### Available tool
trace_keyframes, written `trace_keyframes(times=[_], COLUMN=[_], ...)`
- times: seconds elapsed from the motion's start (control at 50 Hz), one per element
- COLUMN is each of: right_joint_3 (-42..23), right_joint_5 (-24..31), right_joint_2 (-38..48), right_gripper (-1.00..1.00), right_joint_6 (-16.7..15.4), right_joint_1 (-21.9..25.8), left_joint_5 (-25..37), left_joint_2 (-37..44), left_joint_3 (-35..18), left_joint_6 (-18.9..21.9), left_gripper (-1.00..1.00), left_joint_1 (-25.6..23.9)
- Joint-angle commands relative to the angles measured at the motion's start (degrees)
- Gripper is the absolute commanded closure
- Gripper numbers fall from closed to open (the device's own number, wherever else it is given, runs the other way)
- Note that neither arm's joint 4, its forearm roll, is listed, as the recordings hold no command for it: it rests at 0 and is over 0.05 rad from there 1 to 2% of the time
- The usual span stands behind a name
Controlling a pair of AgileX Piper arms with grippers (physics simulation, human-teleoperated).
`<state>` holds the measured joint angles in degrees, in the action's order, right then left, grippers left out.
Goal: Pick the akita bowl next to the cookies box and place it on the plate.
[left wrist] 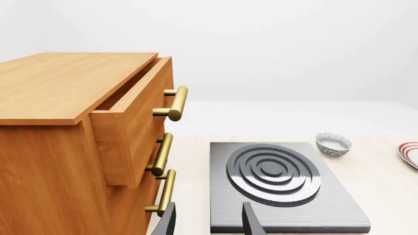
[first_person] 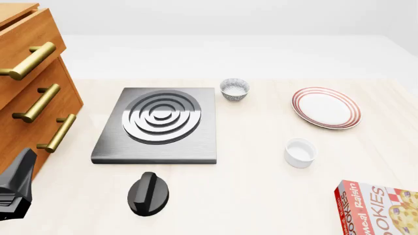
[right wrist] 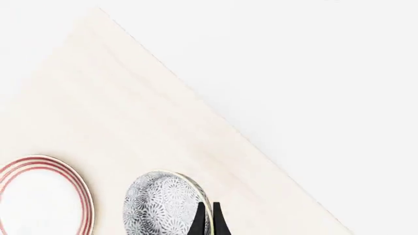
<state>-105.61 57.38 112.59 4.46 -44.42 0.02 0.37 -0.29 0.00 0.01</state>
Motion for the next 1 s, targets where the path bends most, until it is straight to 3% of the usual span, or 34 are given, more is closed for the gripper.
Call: trace_keyframes(times=[0.02, 0.24, 1.0], right_joint_3=[7.11, 8.13, -2.87], right_joint_5=[-6.11, -7.25, -3.48], right_joint_2=[-3.47, -4.14, 1.45], right_gripper=[1.0, 1.0, 1.0], right_joint_6=[3.53, 4.99, 5.4], right_joint_1=[5.35, 10.27, 23.65], left_joint_5=[0.0, 0.0, 0.0], left_joint_2=[0.0, 0.0, 0.0], left_joint_3=[0.0, 0.0, 0.0], left_joint_6=[0.02, 0.0, 0.0], left_gripper=[-1.0, -1.0, -1.0], left_joint_1=[0.0, -0.01, 0.0])
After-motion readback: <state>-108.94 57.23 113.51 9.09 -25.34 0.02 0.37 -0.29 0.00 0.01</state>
